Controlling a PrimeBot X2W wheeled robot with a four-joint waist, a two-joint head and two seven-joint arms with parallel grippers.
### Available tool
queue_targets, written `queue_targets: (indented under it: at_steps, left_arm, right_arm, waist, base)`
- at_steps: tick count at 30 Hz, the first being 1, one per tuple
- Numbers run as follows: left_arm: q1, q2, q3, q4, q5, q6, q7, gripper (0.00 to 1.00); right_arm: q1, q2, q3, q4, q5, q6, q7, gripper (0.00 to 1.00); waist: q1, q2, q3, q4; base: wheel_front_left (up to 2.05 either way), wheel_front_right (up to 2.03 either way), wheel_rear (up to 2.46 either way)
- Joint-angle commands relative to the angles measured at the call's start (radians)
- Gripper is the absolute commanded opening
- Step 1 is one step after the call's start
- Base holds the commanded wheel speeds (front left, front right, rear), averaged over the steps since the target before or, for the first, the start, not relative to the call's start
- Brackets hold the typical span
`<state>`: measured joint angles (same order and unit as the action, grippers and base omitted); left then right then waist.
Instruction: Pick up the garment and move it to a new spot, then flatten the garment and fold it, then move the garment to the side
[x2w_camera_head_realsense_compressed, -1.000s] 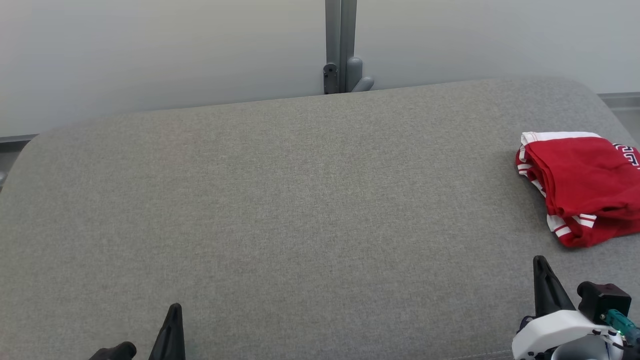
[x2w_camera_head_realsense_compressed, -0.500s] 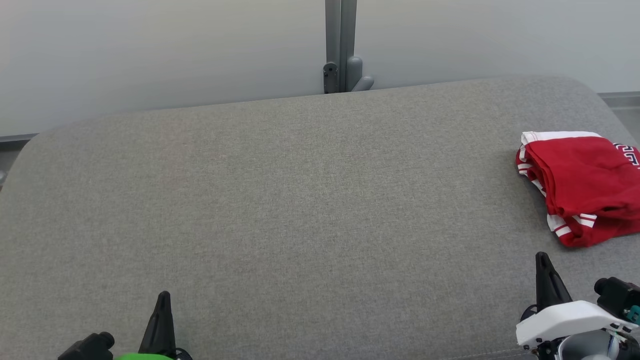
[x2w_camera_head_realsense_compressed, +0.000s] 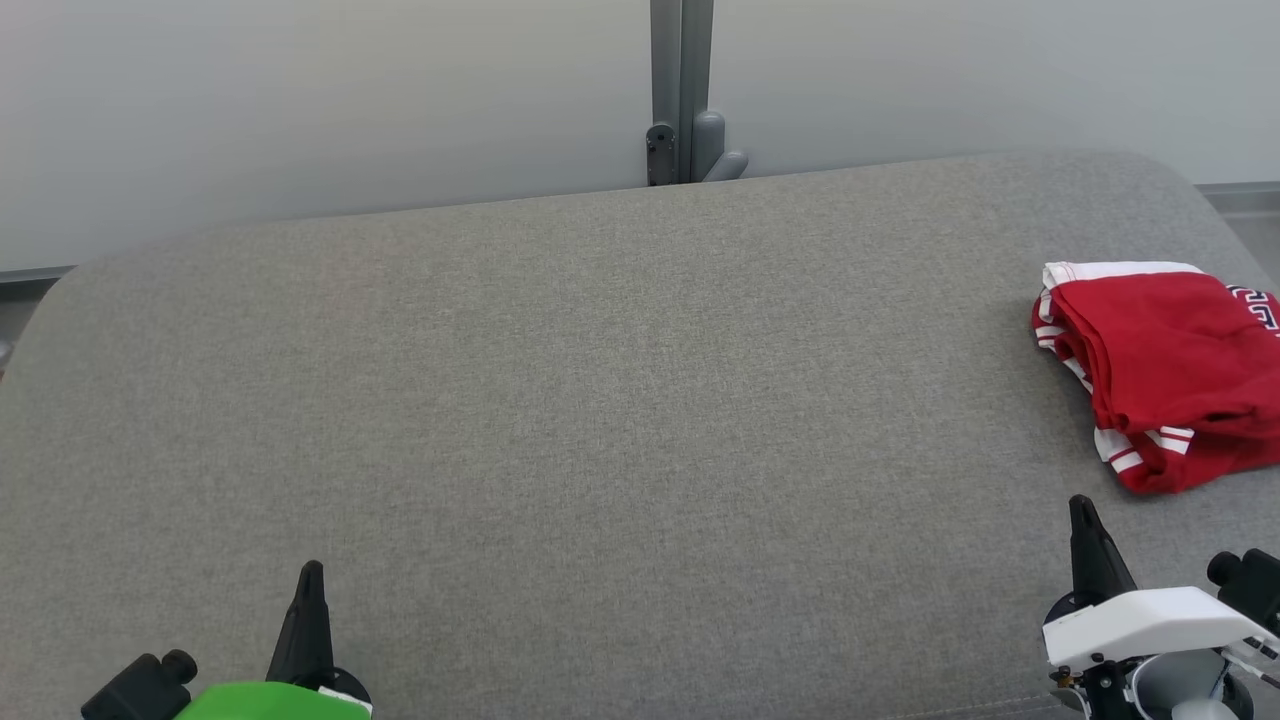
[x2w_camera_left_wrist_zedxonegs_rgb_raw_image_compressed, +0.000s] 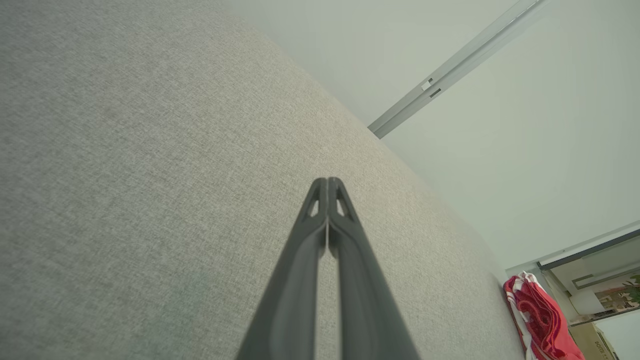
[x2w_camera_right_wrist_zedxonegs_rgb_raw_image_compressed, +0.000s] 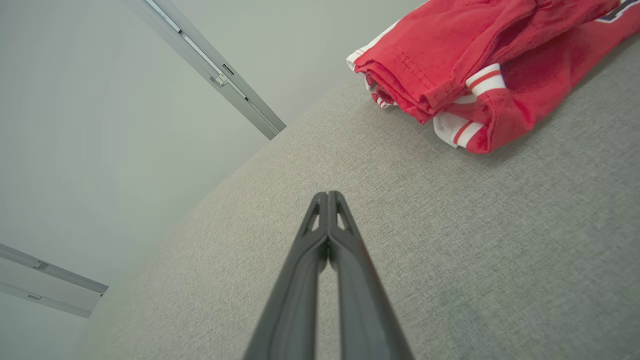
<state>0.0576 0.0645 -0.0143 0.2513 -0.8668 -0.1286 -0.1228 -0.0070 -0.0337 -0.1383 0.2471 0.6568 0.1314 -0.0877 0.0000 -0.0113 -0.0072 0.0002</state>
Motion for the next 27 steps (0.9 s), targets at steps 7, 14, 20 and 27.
queue_targets:
  at_steps: [7, 14, 20, 27]
  left_arm:
    - [-0.043, 0.012, 0.014, -0.017, -0.114, -0.001, 0.027, 0.0]
    - [-0.056, 0.013, 0.022, -0.019, -0.195, -0.002, 0.049, 0.0]
    - [-0.067, 0.014, 0.029, -0.02, -0.26, -0.002, 0.066, 0.0]
    - [-0.08, 0.014, 0.038, -0.022, -0.342, -0.002, 0.087, 0.0]
  right_arm:
    - [-0.033, -0.01, 0.004, -0.018, 0.139, 0.0, 0.029, 0.0]
    - [-0.039, -0.011, 0.006, -0.019, 0.238, 0.0, 0.052, 0.0]
    - [-0.046, -0.012, 0.008, -0.02, 0.318, 0.0, 0.069, 0.0]
    - [-0.053, -0.013, 0.01, -0.02, 0.418, -0.001, 0.09, 0.0]
  waist:
    - [0.0, 0.0043, 0.001, 0.0]
    - [0.0, 0.0049, 0.002, 0.0]
    - [0.0, 0.0055, 0.002, 0.0]
    - [0.0, 0.0062, 0.003, 0.0]
  base:
    - [0.0, 0.0, 0.0]
    - [0.0, 0.0, 0.0]
    - [0.0, 0.0, 0.0]
    - [0.0, 0.0, 0.0]
